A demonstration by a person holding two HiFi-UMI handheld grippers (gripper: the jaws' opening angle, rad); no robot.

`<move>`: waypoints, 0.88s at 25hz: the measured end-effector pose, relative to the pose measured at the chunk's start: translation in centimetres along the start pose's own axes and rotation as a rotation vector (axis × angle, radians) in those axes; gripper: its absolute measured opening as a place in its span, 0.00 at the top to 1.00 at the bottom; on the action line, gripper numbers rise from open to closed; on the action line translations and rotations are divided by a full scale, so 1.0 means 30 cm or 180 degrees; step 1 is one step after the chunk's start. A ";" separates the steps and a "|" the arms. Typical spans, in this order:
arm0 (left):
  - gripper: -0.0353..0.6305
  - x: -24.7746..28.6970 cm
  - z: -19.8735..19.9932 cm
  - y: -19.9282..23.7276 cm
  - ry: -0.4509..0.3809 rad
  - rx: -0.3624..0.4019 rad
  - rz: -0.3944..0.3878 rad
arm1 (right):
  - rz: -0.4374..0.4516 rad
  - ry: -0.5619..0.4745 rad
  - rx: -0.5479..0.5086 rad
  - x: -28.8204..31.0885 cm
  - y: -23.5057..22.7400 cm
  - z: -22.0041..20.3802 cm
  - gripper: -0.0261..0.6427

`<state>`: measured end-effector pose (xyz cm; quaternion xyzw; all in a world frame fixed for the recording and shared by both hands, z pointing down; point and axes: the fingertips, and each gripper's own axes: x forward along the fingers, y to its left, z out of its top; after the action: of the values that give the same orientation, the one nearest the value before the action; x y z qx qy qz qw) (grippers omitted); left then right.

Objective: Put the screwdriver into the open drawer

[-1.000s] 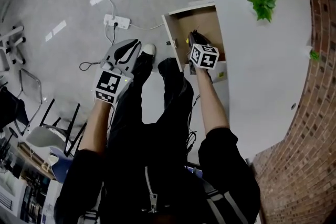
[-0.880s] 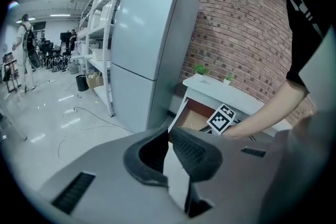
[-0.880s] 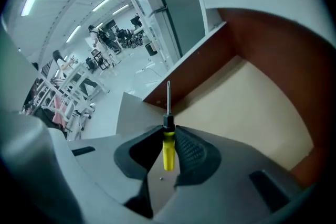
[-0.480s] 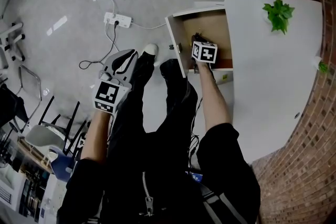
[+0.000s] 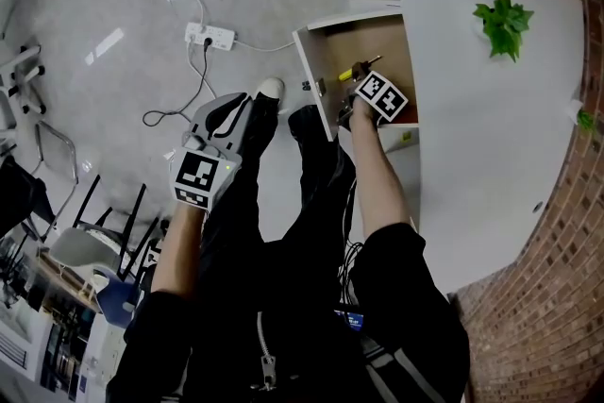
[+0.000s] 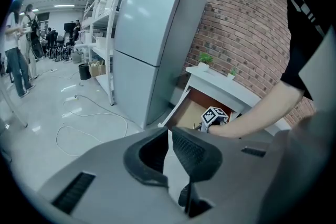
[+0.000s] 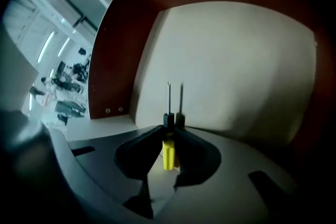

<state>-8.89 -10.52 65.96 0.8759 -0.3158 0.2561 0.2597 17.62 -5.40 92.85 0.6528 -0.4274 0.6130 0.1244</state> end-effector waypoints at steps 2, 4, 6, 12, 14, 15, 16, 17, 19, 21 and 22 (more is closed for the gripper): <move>0.88 0.008 0.005 -0.008 -0.0006 -0.0001 -0.0014 | 0.0068 -0.0092 0.0382 -0.002 -0.006 0.003 0.84; 0.88 0.015 0.010 -0.012 -0.0010 0.0006 -0.0026 | 0.0063 -0.0186 0.0750 -0.005 -0.013 0.004 0.84; 0.88 0.020 0.010 -0.015 -0.0003 0.0007 -0.0031 | 0.0022 -0.0250 0.1086 -0.008 -0.026 -0.005 0.84; 0.88 0.023 0.005 -0.020 0.0012 0.0002 -0.0028 | 0.0051 -0.0231 0.1528 -0.005 -0.039 -0.016 0.84; 0.88 0.020 0.003 -0.022 0.0021 0.0004 -0.0024 | 0.0070 -0.0194 0.1404 -0.006 -0.034 -0.020 0.83; 0.88 0.020 0.004 -0.023 0.0022 0.0006 -0.0027 | 0.0077 -0.0182 0.1339 -0.009 -0.033 -0.021 0.83; 0.88 0.020 0.006 -0.025 0.0020 0.0008 -0.0031 | 0.0081 -0.0175 0.1279 -0.011 -0.032 -0.021 0.81; 0.88 0.019 0.009 -0.027 0.0016 0.0010 -0.0035 | 0.0086 -0.0172 0.1233 -0.014 -0.030 -0.021 0.79; 0.88 0.013 0.016 -0.030 0.0004 0.0005 -0.0042 | 0.0099 -0.0172 0.1208 -0.022 -0.026 -0.025 0.78; 0.88 0.005 0.026 -0.034 -0.0018 -0.0001 -0.0049 | 0.0113 -0.0187 0.1240 -0.036 -0.024 -0.028 0.78; 0.88 0.002 0.032 -0.035 -0.0026 0.0004 -0.0054 | 0.0118 -0.0209 0.1261 -0.045 -0.023 -0.027 0.78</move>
<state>-7.85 -10.42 64.98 0.8798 -0.3093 0.2504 0.2601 17.70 -3.89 92.05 0.6761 -0.3142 0.6657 -0.0318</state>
